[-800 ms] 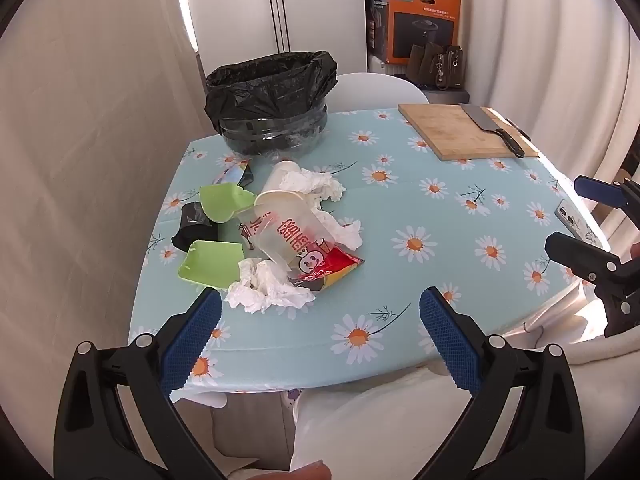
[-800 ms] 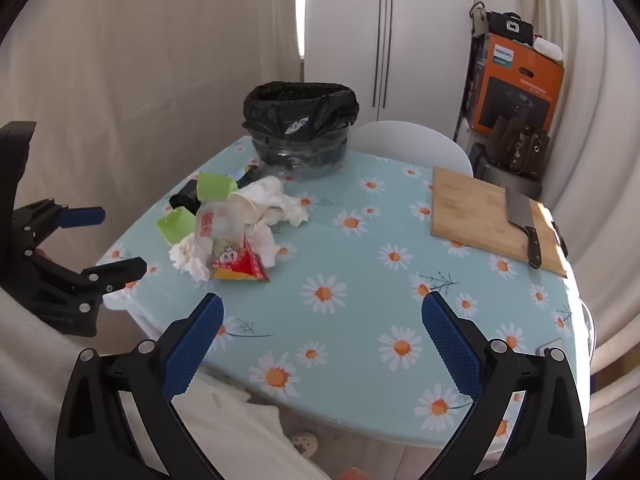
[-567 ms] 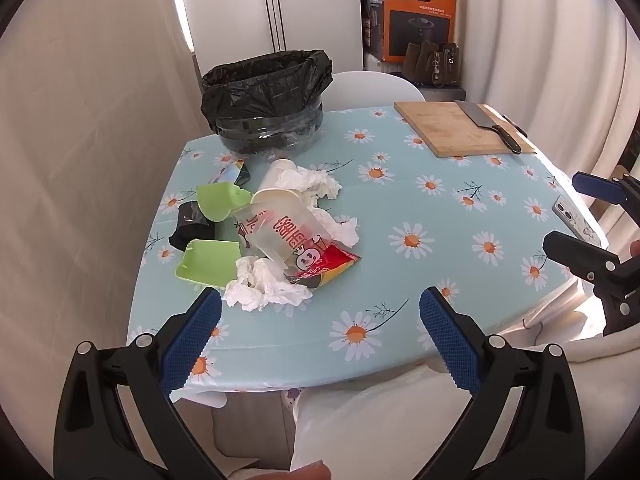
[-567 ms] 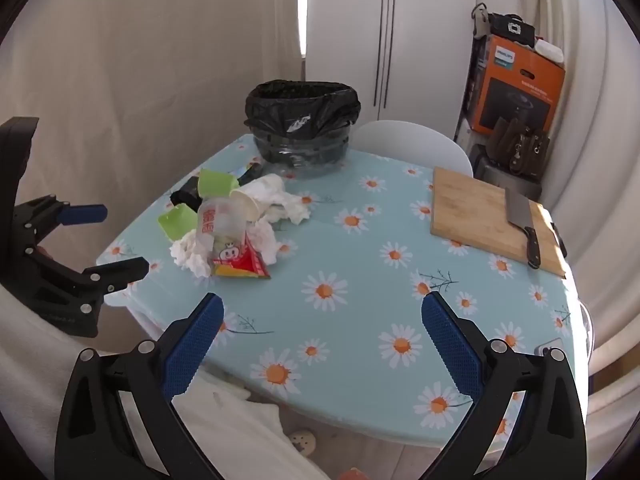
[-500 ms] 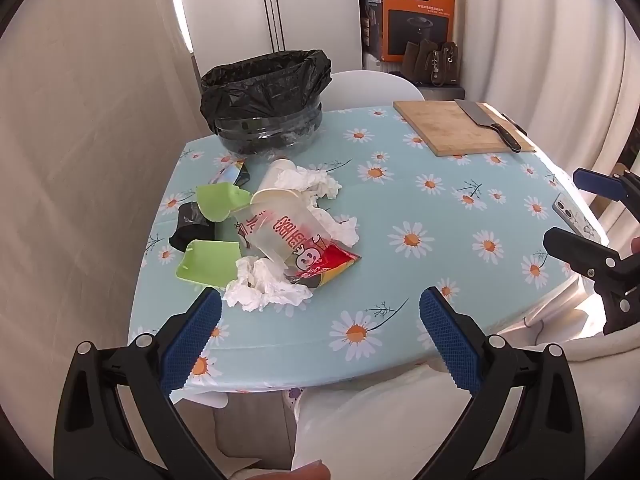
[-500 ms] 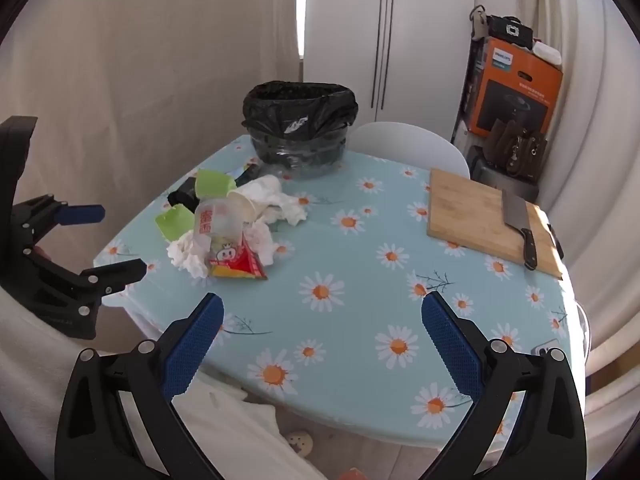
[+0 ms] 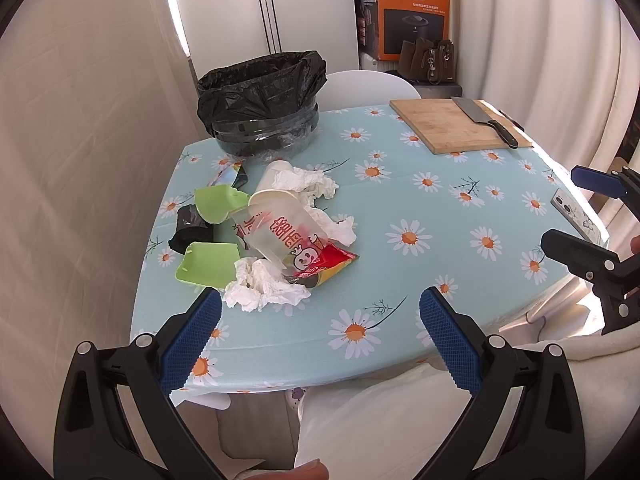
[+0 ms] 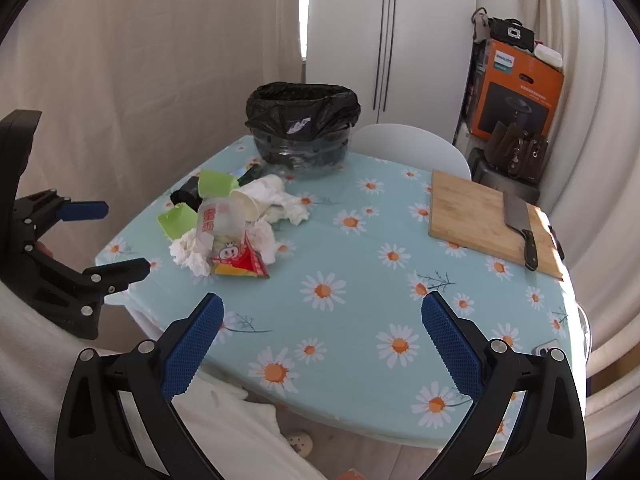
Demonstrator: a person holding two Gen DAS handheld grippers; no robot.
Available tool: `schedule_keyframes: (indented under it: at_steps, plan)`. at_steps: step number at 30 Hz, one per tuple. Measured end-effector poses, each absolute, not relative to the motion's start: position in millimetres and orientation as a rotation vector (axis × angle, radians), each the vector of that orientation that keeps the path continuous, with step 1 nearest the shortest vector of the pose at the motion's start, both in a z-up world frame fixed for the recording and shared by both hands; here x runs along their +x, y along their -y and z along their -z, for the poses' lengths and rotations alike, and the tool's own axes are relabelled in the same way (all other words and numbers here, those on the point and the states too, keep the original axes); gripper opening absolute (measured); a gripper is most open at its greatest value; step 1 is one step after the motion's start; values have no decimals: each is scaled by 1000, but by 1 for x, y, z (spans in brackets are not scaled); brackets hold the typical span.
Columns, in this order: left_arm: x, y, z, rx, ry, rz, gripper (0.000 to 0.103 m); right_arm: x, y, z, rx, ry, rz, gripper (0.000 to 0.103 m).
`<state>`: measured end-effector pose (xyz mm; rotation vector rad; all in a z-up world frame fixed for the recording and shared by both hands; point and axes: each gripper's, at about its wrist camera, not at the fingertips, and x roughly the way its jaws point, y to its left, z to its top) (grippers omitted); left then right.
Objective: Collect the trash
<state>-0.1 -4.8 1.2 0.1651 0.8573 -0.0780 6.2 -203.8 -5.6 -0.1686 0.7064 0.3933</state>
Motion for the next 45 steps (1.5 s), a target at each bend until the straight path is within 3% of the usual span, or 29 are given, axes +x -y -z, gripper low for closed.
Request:
schedule_keyframes:
  at_steps: [45]
  plan:
    - [3, 29, 5, 207, -871, 135, 97, 12, 212, 8, -182, -688, -389, 95]
